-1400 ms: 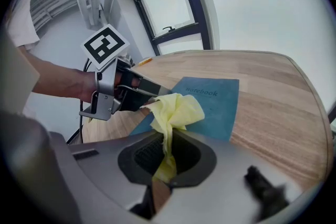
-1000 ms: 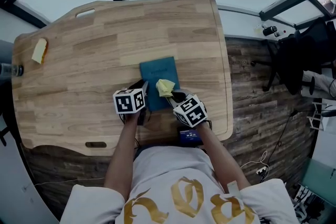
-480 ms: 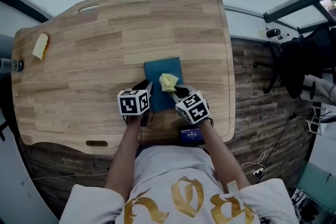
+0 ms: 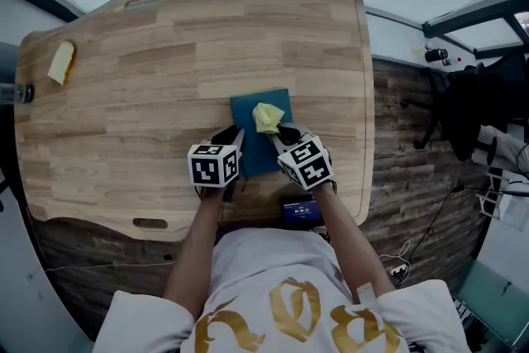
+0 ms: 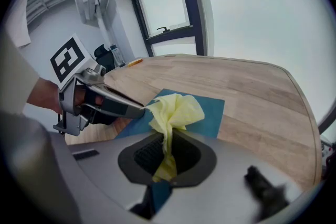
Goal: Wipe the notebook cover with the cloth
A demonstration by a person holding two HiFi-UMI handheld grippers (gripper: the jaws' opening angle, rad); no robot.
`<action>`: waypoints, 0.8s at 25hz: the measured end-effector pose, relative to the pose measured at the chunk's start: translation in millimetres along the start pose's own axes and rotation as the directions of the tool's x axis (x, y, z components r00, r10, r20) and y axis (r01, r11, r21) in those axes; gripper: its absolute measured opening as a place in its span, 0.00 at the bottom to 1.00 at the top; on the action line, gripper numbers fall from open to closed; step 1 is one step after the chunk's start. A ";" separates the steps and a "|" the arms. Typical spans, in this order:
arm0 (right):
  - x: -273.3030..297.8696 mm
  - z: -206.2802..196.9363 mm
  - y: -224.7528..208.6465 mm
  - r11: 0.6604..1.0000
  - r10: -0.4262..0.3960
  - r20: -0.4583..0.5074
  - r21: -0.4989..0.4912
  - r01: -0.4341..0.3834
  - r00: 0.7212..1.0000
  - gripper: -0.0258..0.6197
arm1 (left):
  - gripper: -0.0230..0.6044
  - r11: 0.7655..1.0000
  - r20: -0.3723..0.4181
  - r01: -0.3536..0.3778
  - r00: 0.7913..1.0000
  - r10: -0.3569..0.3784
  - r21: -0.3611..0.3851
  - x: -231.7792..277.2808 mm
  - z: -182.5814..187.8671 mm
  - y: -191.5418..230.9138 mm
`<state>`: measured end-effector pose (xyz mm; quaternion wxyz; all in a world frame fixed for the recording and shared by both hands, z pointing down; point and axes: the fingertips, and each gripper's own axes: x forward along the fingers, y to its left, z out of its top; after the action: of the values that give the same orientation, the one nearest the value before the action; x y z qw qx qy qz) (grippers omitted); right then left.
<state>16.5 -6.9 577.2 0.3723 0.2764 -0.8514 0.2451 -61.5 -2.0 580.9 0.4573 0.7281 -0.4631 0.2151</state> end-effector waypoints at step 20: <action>15.1 28.1 -14.8 0.994 -0.081 0.045 -0.071 0.084 0.996 0.10 | 0.17 1.000 0.001 0.002 1.000 -0.002 -0.011 0.6 -0.6 1.5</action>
<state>3.6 -39.5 575.0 0.3740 0.3027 -0.8553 0.1924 -62.5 -2.1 582.3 0.4612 0.7262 -0.4639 0.2116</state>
